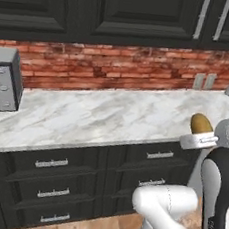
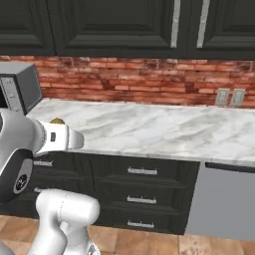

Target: Place the beers on the top shelf of the fridge to keep them out of children's reach, and place the potato on lower shelves for easy access.

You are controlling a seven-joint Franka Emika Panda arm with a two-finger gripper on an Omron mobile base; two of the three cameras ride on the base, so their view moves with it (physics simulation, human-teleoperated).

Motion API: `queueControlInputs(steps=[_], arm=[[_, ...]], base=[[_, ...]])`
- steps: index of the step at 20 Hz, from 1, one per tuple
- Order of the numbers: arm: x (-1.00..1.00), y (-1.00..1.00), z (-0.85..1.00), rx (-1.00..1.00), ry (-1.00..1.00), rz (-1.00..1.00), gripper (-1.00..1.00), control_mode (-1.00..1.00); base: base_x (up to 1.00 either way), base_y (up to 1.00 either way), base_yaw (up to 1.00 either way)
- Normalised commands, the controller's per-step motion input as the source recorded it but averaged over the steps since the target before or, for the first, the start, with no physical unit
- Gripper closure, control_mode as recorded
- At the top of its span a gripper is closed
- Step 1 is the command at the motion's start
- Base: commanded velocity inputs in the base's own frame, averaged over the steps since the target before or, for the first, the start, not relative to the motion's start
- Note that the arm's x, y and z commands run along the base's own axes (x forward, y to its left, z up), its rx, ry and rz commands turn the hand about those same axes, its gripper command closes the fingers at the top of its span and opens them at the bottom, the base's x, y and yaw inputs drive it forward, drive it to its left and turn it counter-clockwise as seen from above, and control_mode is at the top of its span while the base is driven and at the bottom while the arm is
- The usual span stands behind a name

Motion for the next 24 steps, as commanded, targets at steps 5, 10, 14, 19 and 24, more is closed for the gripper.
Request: queueControlInputs(steps=[5,10,14,19,24], arm=[[0.00,0.00,0.00,0.00,0.00,0.00,1.00,1.00],[0.00,0.00,0.00,0.00,0.00,0.00,1.00,1.00],[0.00,0.00,0.00,0.00,0.00,0.00,1.00,1.00],[0.00,0.00,0.00,0.00,0.00,0.00,1.00,1.00],[0.00,0.00,0.00,0.00,0.00,0.00,1.00,1.00]], base=[[0.00,0.71,0.68],[0.00,0.69,0.71],[0.00,0.77,0.62],[0.00,0.90,0.57],[0.00,1.00,0.51]])
